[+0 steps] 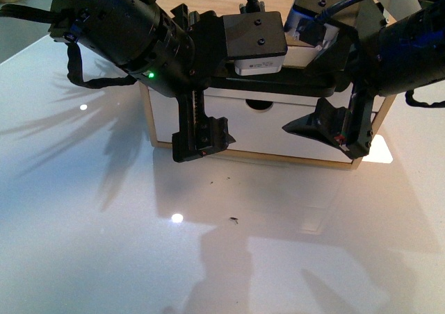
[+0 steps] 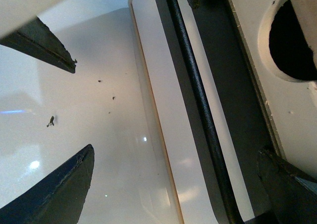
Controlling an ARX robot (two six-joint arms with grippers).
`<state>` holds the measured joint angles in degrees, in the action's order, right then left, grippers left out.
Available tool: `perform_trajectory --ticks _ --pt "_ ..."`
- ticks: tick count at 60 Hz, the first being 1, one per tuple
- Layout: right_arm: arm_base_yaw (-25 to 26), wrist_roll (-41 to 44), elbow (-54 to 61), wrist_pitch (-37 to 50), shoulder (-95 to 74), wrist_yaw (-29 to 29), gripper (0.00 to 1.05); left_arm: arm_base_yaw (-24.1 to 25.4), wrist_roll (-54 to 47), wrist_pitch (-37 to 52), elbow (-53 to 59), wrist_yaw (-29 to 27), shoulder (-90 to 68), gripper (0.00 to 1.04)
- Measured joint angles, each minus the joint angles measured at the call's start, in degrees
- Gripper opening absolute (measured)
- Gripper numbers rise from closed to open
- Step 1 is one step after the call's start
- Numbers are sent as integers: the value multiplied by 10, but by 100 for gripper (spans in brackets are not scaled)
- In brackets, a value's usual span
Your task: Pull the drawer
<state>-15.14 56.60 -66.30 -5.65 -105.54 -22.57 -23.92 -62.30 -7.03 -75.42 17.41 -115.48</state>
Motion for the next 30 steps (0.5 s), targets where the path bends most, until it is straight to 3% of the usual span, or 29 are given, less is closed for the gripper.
perform_trajectory --ticks 30 --pt "-1 39 -9 -92 0 -3 96 -5 -40 -56 1 8 9 97"
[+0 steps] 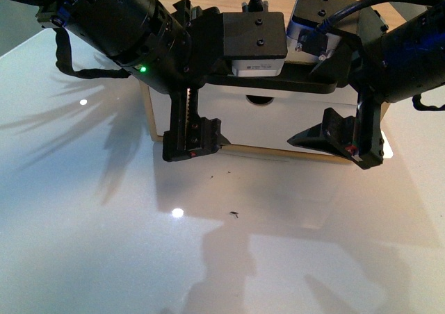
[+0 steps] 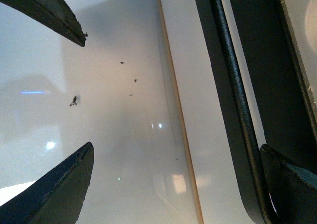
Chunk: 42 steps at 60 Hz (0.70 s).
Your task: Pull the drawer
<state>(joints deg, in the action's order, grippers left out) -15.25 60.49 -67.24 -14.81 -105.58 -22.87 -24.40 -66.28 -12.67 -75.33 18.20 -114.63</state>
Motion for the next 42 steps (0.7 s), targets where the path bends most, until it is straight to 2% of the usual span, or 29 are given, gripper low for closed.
perform_trajectory --ticks 19,42 --pt "-5 28 34 -59 42 -22 96 -10 -34 -62 39 1 42 97" --pt "-29 33 125 -90 134 -36 96 -29 -43 -56 157 18 136 97"
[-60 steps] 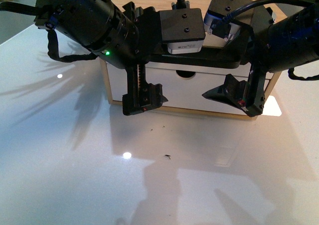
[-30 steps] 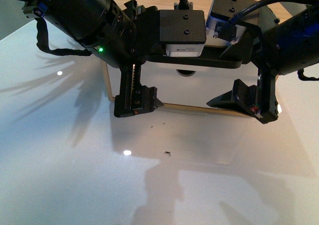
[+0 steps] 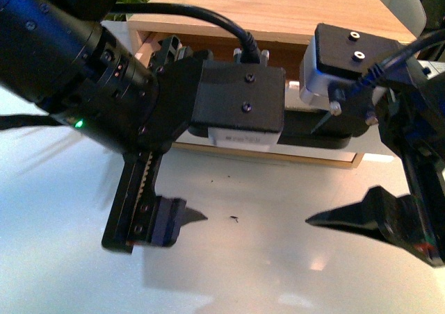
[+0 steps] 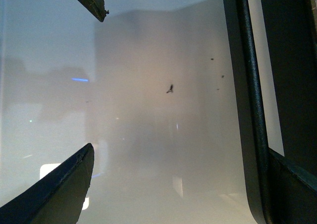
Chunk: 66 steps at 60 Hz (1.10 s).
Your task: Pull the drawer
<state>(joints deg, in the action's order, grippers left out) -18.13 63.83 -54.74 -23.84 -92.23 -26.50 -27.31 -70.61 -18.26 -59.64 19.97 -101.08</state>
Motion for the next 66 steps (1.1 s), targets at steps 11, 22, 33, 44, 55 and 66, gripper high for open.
perform_trajectory --ticks 11,22,33,44,55,66 --pt "-2 -35 39 48 37 -2 96 -5 40 78 52 14 28 97" --pt "12 -114 84 97 122 -47 96 -5 147 203 120 53 83 97" --pt "40 -183 141 132 239 -63 96 -7 276 336 184 9 185 97" --pt "88 -259 220 237 344 -27 96 -7 379 409 268 -65 298 97" --pt "199 -425 317 357 475 85 96 46 569 459 386 -178 452 97" --pt "314 -511 376 278 632 40 96 90 701 320 475 -232 658 97"
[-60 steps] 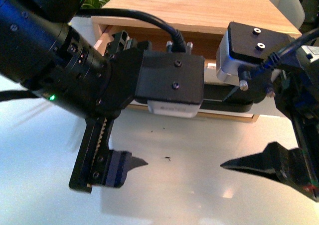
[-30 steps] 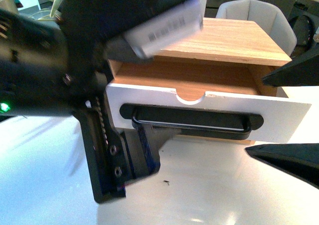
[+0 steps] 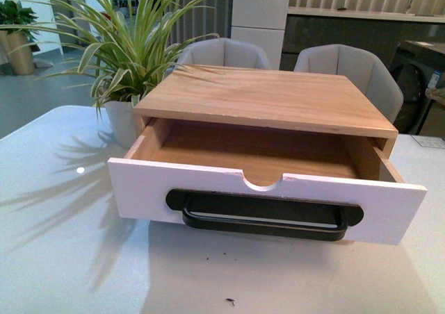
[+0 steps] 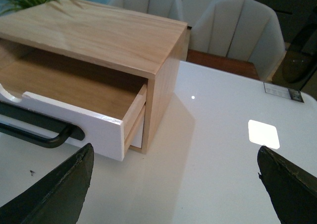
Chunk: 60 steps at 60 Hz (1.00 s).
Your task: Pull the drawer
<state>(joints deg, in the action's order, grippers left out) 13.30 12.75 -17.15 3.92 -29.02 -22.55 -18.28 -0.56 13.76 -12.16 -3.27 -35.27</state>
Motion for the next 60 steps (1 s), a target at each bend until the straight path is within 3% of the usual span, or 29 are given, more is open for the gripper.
perform_trajectory --ticks 11,28,33,37,41,51,55,60 --pt "92 -56 25 -92 132 -45 96 79 95 -193 19 -19 165 97" --pt "110 -103 39 -75 155 -37 94 100 137 -203 25 -14 207 97" --pt "81 -113 61 -43 179 22 79 94 79 -150 63 -49 272 82" --pt "51 -118 76 -42 193 52 67 138 43 -146 70 12 306 70" --pt "23 -119 88 -42 206 77 55 173 29 -145 76 22 314 57" --pt "-42 -120 115 -43 234 143 16 180 14 -144 90 32 324 18" --pt "-96 -121 122 -45 243 210 4 180 13 -143 95 32 329 6" --pt "-126 -121 128 -45 249 217 2 181 12 -141 113 33 346 3"
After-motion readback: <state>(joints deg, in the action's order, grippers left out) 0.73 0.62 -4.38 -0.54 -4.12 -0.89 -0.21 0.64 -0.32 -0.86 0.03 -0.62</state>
